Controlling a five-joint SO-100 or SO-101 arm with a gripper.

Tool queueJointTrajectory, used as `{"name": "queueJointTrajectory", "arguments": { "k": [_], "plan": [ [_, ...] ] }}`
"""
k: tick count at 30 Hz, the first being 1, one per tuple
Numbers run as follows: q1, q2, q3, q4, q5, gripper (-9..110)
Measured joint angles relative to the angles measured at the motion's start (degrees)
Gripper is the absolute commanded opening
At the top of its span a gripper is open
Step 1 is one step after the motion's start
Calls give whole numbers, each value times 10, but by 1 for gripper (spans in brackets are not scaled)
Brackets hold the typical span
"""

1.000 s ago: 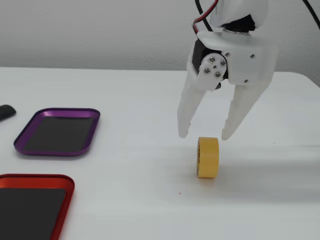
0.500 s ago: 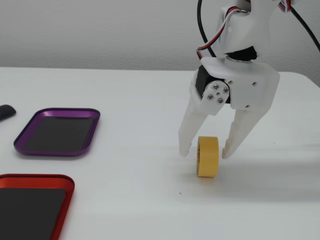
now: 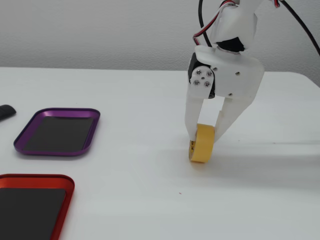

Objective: Grasp a tape and put it in the right purple dish.

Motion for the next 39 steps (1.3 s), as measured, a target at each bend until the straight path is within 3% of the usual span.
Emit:
{"name": "queueJointTrajectory", "arguments": {
  "k": [15,27,39],
  "plan": [
    [-3,-13,-267,18,0,-1],
    [4,-222,-410,-109,-47,-1],
    [4,-425,-567,-123,-47,0]
  ]
}}
